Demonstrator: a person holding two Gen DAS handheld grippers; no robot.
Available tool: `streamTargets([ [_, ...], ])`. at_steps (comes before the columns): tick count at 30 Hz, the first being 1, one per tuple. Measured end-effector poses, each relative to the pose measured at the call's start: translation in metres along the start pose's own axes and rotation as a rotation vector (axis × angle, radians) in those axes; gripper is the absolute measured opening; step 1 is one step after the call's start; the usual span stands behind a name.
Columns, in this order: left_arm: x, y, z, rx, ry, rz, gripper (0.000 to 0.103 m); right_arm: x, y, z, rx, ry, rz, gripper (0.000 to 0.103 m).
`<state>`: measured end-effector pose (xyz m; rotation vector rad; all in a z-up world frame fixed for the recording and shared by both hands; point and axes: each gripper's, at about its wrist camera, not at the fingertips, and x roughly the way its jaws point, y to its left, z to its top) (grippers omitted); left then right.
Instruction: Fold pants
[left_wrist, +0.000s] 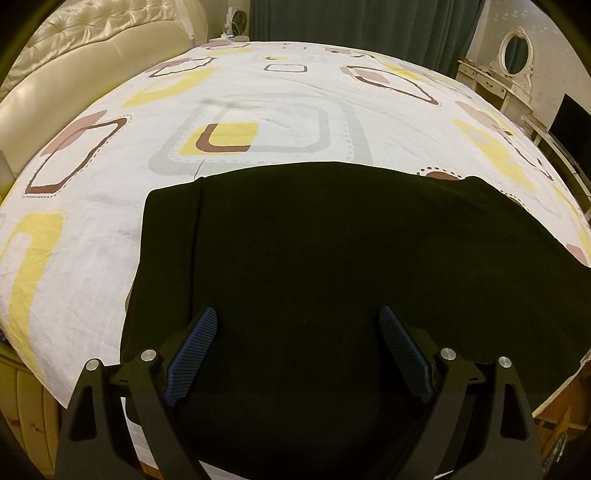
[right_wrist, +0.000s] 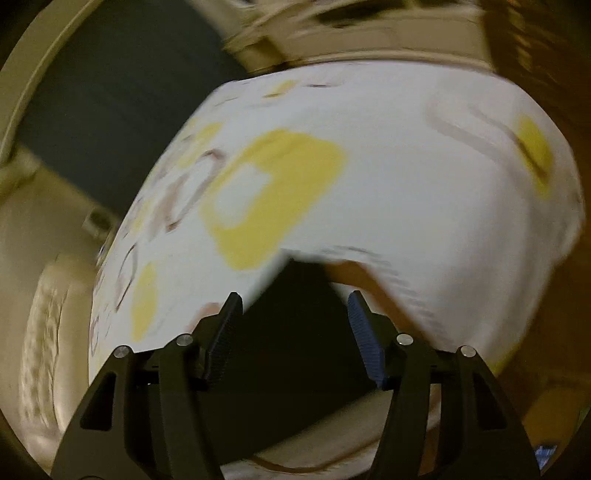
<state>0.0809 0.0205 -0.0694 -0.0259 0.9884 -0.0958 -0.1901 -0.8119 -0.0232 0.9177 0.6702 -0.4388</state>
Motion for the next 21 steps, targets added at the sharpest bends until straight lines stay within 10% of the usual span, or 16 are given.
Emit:
streamTargets([
  [12,0.000,0.000,-0.001,-0.005,-0.005,0.000,0.090,0.040,-0.039,-0.049,0.253,0.067,0.210,0.062],
  [14,0.000,0.000,0.000,-0.006,-0.004,0.000,0.090,0.039,-0.033,-0.050,0.227,0.077,0.183,0.055],
  [18,0.000,0.000,0.000,-0.005,-0.003,-0.002,0.090,0.039,-0.013,-0.045,0.140,0.106,0.127,0.011],
  [21,0.000,0.000,0.000,-0.010,0.002,-0.002,0.090,0.034,0.008,-0.042,0.097,0.077,0.103,0.011],
])
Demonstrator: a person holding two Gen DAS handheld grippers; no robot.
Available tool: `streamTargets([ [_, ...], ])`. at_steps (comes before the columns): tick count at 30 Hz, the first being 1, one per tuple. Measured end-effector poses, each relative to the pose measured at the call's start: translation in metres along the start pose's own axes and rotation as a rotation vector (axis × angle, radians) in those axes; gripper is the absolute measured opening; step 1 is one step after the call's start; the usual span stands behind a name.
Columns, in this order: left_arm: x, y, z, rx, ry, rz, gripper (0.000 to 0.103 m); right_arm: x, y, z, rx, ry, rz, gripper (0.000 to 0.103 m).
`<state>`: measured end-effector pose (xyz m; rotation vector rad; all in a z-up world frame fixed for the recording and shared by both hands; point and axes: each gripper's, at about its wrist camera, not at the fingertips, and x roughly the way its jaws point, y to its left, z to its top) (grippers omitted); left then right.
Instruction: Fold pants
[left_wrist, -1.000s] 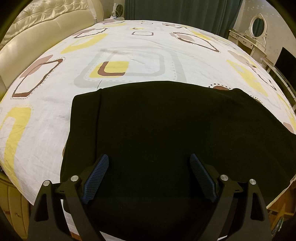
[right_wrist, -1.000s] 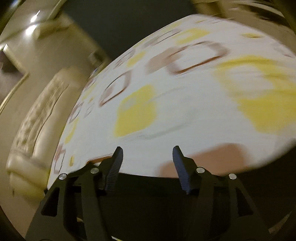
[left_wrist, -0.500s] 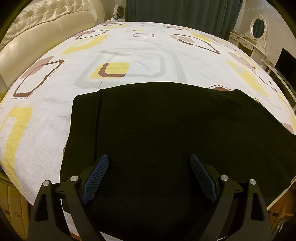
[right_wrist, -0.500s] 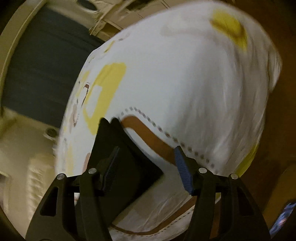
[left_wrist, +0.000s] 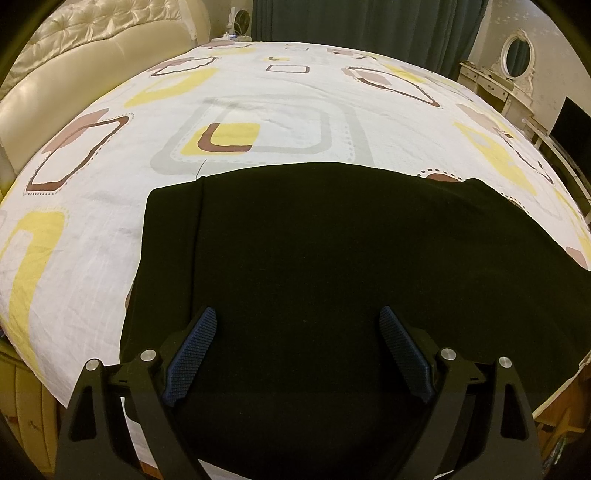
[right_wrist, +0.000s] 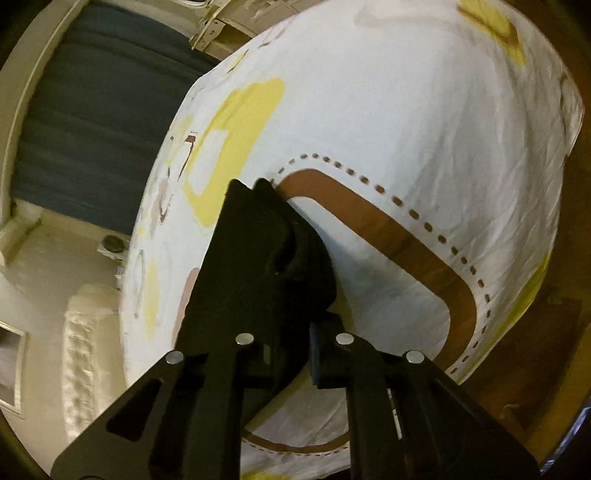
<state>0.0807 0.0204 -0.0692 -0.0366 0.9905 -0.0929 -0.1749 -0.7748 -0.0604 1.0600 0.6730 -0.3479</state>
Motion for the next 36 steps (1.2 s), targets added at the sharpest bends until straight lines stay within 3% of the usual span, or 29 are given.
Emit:
streamTargets([
  [9,0.000,0.000,0.001,-0.006,0.015,-0.005,0.090,-0.039,0.095,-0.015,-0.170,-0.065,0.107,0.010],
  [16,-0.001,-0.001,0.001,-0.006,0.018,0.000,0.090,-0.050,0.193,-0.068,-0.395,-0.052,0.187,0.010],
  [25,0.000,-0.001,0.002,-0.010,0.024,0.005,0.090,0.005,0.280,-0.174,-0.628,0.076,0.202,0.010],
  [36,0.001,-0.001,0.003,-0.013,0.027,0.006,0.090,0.069,0.299,-0.277,-0.776,0.247,0.136,0.010],
])
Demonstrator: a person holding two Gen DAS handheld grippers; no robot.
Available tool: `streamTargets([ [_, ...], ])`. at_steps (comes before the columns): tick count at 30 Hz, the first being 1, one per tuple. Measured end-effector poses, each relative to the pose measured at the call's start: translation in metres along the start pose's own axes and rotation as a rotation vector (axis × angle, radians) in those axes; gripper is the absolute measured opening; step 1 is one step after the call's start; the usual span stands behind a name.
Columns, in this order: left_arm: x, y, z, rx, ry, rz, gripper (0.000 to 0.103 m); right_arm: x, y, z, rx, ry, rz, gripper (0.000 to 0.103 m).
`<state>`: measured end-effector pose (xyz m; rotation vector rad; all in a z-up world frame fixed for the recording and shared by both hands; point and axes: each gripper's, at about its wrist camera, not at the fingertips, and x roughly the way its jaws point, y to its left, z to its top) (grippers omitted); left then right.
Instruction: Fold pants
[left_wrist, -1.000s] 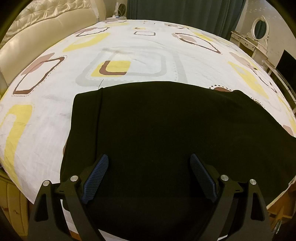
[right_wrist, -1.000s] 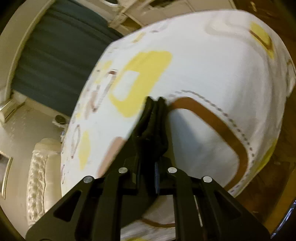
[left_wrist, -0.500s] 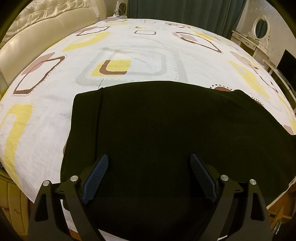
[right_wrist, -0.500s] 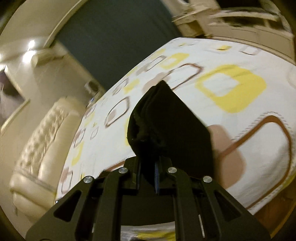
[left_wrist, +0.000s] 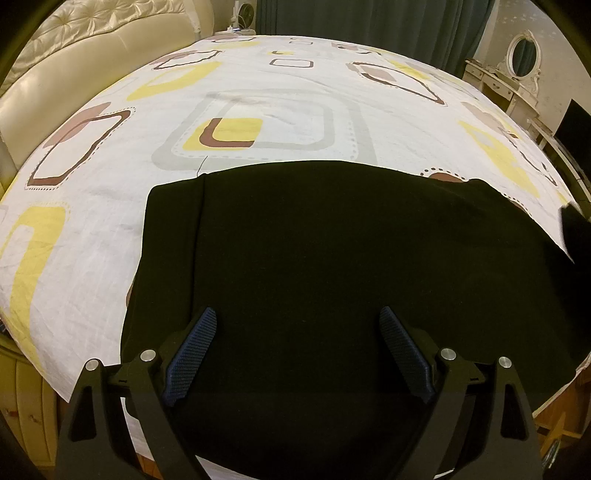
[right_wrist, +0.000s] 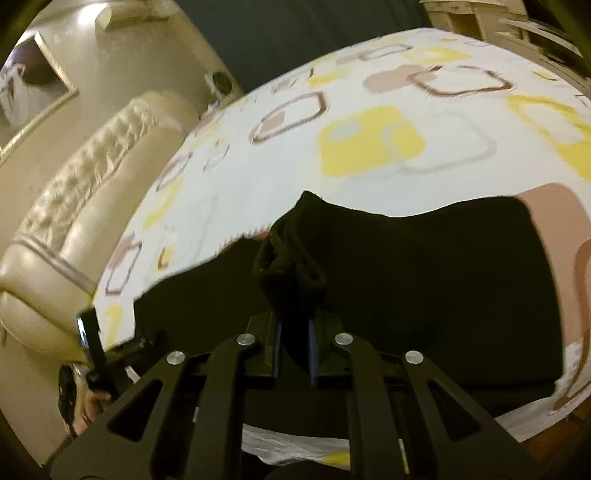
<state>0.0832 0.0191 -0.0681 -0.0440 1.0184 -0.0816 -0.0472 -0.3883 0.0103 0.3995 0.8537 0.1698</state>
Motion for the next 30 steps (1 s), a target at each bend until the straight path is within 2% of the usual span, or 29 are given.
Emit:
streamTargets([
  [7,0.000,0.000,0.000,-0.004,0.002,-0.003,0.090,0.033,0.023,-0.026,-0.091,0.081,-0.040,0.010],
  [18,0.000,0.001,0.001,-0.004,0.003,-0.003,0.090,0.048,0.034,-0.049,-0.157,0.153,-0.049,0.012],
  [26,0.000,0.001,0.001,-0.003,0.002,-0.004,0.090,0.049,0.037,-0.058,-0.156,0.176,-0.029,0.018],
  [30,0.000,0.001,0.001,-0.003,0.002,-0.004,0.090,0.048,0.037,-0.059,-0.142,0.180,-0.001,0.027],
])
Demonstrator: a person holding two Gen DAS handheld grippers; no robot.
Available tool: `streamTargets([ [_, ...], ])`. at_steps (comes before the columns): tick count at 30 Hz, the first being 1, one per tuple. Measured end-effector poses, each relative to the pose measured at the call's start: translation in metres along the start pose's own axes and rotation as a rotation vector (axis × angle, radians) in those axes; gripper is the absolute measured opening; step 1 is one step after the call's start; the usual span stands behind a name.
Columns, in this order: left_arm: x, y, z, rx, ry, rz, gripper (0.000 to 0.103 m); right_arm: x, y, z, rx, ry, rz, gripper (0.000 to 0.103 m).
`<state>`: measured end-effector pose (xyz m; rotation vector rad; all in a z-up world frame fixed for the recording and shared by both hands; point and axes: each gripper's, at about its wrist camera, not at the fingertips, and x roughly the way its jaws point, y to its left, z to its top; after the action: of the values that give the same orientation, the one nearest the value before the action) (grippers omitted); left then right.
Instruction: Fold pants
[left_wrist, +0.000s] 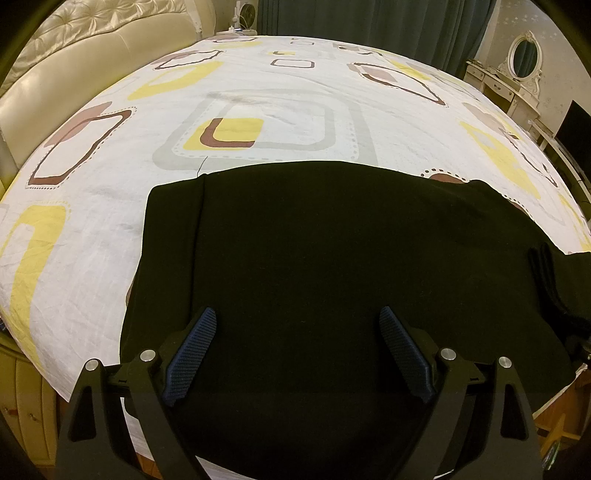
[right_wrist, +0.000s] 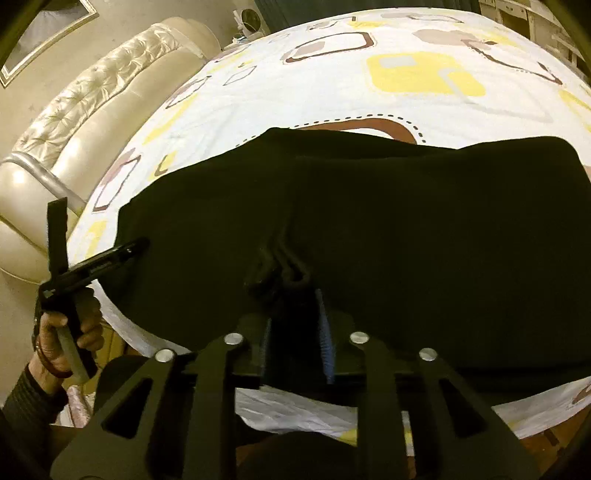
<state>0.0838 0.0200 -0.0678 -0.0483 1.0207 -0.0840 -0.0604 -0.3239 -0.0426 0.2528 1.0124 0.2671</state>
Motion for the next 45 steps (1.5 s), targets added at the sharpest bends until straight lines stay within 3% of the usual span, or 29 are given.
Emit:
streamTargets([
  [11,0.000,0.001,0.001,0.001,-0.001,0.001,0.090,-0.002,0.006,-0.003,0.021,-0.011,0.035,0.038],
  [18,0.000,0.001,0.001,0.003,-0.003,0.003,0.090,0.016,0.004,-0.006,0.056,0.040,0.102,0.047],
  [28,0.001,0.001,0.002,0.008,-0.013,0.014,0.090,0.022,-0.006,-0.009,0.105,0.035,0.168,0.052],
  [33,0.002,0.002,0.002,0.013,-0.017,0.011,0.090,0.012,0.010,-0.006,0.038,0.026,0.149,0.057],
  [36,0.001,0.001,0.001,0.015,-0.020,0.012,0.090,-0.016,0.009,0.005,0.015,-0.002,0.215,0.057],
  [41,0.001,0.001,0.000,0.015,-0.021,0.013,0.090,-0.084,-0.047,0.036,0.033,-0.166,0.173,0.060],
  [45,0.001,0.001,0.000,0.014,-0.021,0.015,0.090,-0.108,-0.150,0.056,0.242,-0.236,0.072,0.061],
])
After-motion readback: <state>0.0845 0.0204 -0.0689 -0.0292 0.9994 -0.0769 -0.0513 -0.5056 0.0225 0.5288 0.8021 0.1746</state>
